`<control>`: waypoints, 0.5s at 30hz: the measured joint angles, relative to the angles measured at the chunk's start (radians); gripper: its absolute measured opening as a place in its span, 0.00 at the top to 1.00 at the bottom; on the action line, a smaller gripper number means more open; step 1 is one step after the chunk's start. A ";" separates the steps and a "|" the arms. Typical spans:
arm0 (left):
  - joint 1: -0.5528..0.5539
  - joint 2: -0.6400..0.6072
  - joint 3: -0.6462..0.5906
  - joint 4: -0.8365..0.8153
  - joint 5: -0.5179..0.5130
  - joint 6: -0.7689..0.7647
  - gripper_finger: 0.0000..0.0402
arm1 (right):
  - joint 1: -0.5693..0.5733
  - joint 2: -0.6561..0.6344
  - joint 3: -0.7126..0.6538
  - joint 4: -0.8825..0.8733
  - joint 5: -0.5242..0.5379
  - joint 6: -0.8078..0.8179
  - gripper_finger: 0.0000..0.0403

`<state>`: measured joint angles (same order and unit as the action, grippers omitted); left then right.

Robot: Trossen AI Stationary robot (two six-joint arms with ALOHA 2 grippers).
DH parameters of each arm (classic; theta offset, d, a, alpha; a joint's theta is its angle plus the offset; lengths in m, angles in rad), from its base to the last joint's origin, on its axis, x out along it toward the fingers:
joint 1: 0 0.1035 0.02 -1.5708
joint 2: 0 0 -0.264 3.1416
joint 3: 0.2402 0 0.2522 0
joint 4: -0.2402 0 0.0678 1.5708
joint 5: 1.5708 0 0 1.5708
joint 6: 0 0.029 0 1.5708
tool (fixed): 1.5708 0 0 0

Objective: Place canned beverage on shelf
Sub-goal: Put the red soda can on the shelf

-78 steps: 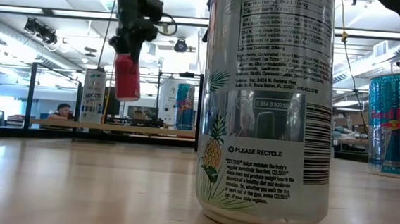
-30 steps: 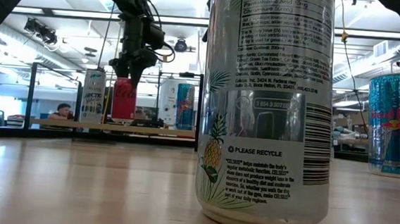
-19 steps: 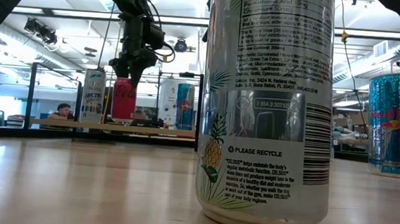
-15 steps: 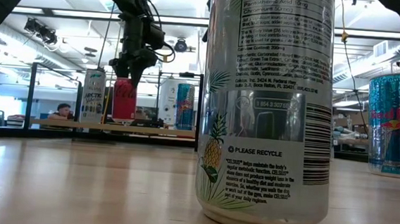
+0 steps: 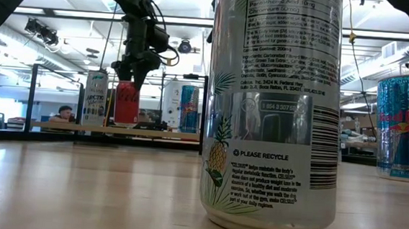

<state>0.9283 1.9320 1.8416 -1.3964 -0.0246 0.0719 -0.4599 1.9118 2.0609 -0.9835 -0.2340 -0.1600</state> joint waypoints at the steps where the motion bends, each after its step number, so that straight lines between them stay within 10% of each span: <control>1: 0.000 0.000 0.000 0.002 0.000 0.000 0.22 | 0.000 0.000 0.000 0.000 0.000 0.000 0.20; 15: -0.001 0.034 0.001 -0.013 0.003 -0.008 0.22 | 0.000 0.000 0.000 -0.007 0.000 0.004 0.20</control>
<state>0.9272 1.9658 1.8424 -1.4096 -0.0221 0.0640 -0.4599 1.9118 2.0609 -0.9905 -0.2340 -0.1558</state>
